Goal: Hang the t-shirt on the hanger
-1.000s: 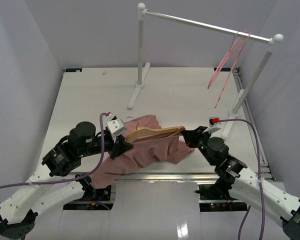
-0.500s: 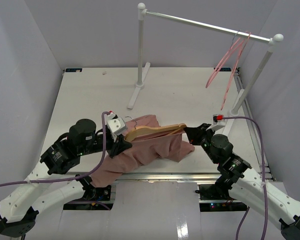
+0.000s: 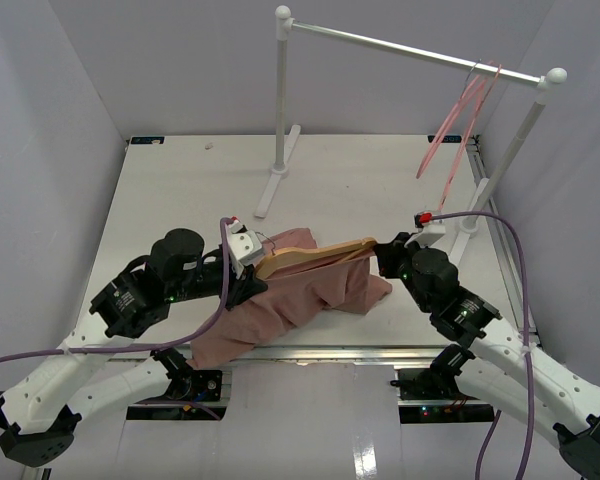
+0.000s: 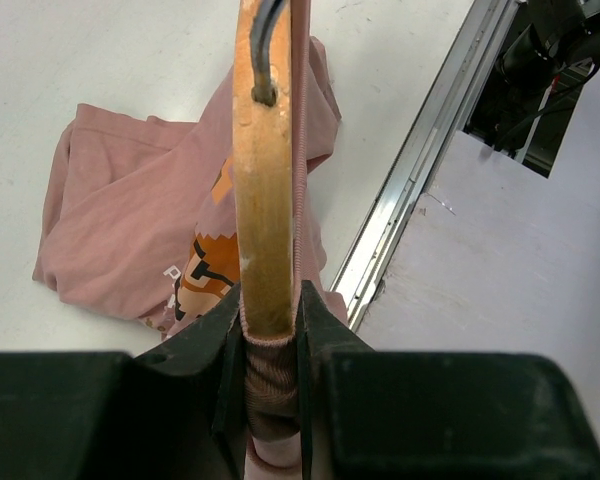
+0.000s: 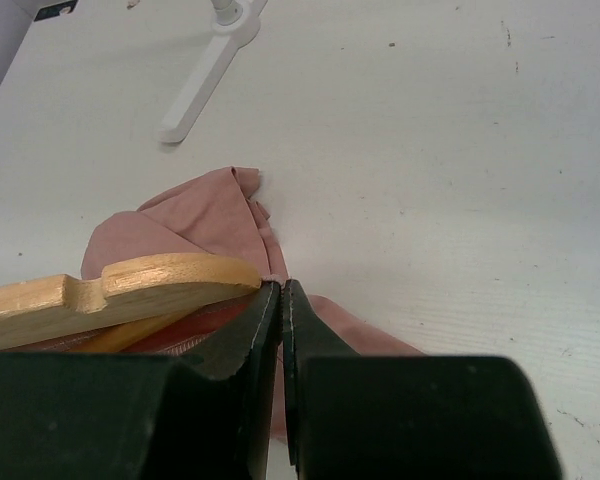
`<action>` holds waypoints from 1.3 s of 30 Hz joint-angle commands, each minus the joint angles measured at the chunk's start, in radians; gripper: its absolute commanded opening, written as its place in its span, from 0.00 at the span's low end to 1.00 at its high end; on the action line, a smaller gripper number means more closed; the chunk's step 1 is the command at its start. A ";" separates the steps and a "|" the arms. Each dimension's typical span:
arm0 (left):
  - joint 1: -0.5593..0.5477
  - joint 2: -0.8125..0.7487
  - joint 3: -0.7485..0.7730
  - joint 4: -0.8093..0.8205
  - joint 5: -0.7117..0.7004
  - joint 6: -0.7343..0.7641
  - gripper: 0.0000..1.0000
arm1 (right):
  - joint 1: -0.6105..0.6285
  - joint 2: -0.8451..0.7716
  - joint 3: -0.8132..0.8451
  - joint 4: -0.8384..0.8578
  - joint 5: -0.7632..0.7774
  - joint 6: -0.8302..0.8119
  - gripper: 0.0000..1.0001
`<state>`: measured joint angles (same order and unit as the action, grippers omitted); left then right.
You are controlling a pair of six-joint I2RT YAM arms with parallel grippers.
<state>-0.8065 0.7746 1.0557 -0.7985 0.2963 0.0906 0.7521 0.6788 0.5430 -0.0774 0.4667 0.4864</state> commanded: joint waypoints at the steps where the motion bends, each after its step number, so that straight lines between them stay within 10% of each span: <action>1: 0.007 -0.046 0.066 -0.087 0.034 0.020 0.00 | -0.076 0.034 0.035 -0.085 0.225 -0.088 0.08; 26: 0.006 0.025 0.072 -0.127 -0.038 0.039 0.00 | -0.214 0.042 0.132 -0.126 0.056 -0.166 0.08; 39: 0.007 0.197 0.100 -0.002 0.068 0.040 0.00 | -0.181 0.110 0.342 -0.169 -0.629 -0.310 0.08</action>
<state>-0.8062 0.9888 1.1450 -0.8476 0.2787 0.1272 0.5645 0.7786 0.8059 -0.2332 0.0303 0.2374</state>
